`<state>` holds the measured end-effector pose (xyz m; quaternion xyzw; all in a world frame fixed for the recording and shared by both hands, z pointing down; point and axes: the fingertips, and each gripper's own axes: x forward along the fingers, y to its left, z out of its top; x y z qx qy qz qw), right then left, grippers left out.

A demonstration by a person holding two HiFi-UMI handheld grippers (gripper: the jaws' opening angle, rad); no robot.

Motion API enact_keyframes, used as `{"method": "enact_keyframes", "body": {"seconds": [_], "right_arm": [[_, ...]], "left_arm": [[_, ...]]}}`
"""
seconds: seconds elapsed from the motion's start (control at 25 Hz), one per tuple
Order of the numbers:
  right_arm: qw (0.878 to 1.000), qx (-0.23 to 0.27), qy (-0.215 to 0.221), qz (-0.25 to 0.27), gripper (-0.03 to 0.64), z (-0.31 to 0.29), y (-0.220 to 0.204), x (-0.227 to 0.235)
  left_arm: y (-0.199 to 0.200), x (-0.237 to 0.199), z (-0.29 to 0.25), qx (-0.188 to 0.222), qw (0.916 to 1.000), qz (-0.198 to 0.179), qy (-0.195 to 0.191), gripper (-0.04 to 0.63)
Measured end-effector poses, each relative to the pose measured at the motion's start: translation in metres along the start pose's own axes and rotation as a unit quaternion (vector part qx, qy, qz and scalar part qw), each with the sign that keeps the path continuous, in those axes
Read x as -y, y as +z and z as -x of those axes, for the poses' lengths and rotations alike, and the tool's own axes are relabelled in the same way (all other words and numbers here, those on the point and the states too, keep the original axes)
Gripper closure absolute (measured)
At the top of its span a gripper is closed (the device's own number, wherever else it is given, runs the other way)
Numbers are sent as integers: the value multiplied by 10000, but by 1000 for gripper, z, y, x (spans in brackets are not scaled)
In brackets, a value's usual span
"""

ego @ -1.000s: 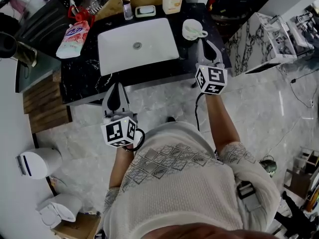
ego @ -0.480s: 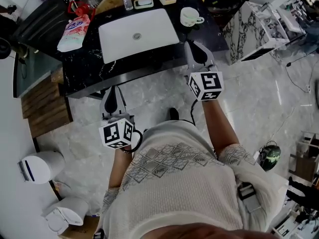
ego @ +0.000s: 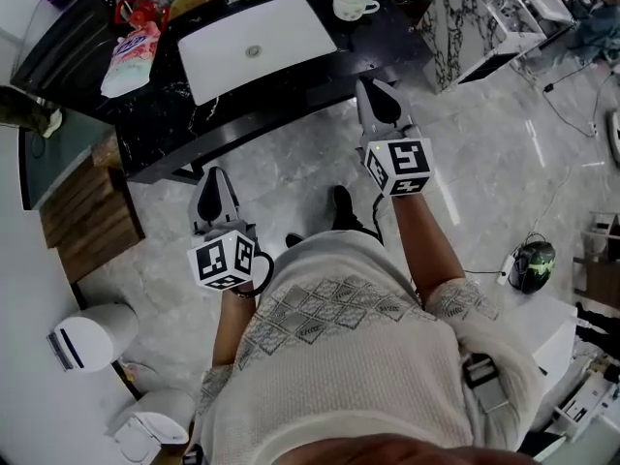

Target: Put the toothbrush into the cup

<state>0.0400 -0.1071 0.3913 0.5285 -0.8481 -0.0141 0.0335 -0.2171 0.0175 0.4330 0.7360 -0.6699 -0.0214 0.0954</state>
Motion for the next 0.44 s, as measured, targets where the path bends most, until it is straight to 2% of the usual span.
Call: {"method": "enact_keyframes", "body": {"seconds": [0.24, 0.44], "right_arm": [[9999, -49, -127, 9, 614, 22, -5, 1], [9998, -157, -117, 19, 614, 41, -11, 8]], "left_arm": [[-10, 12, 9, -77, 9998, 8, -199, 596], [-16, 23, 19, -134, 9998, 73, -163, 596]]}}
